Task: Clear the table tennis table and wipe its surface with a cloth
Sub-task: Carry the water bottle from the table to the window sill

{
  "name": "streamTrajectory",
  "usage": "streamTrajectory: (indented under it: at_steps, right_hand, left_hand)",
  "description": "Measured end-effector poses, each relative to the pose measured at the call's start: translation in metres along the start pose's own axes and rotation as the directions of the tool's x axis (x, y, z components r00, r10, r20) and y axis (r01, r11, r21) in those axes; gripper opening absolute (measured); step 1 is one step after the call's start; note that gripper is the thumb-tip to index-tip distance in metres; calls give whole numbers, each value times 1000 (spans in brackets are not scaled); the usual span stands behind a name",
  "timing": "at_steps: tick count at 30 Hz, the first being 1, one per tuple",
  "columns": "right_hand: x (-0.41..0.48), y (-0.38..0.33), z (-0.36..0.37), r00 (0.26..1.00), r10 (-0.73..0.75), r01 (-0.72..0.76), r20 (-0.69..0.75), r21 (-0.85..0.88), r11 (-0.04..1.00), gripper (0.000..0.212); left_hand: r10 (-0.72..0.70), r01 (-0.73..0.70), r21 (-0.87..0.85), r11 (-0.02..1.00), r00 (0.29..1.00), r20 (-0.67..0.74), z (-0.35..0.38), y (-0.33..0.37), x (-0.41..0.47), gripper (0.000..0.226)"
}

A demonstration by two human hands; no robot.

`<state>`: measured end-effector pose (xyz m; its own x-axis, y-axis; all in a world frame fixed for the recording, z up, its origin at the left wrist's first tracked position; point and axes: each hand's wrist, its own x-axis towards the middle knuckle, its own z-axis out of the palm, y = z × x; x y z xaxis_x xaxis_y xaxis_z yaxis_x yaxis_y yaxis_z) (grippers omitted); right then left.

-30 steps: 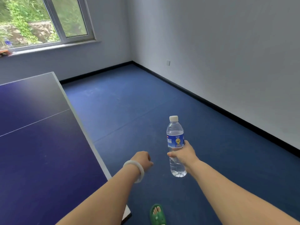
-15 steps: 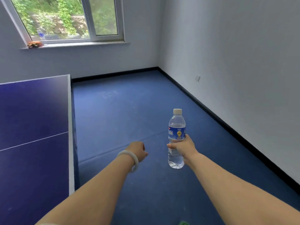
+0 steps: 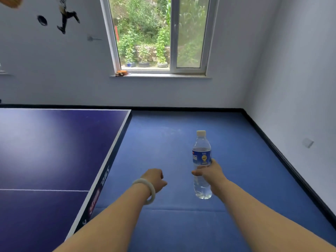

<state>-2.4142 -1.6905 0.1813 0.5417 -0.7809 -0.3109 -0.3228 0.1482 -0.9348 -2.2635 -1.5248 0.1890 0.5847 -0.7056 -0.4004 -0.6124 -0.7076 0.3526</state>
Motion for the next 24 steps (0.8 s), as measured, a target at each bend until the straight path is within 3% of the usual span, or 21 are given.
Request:
streamTrajectory:
  at_steps: [10, 24]
  right_hand:
    - [249, -97, 84, 999, -29, 30, 43, -18, 999, 57]
    - [575, -280, 172, 986, -122, 120, 115, 31, 992, 52]
  left_hand:
    - [-76, 68, -90, 994, 993, -94, -122, -10, 229, 37]
    - [-88, 84, -32, 996, 979, -184, -315, -9, 539, 38]
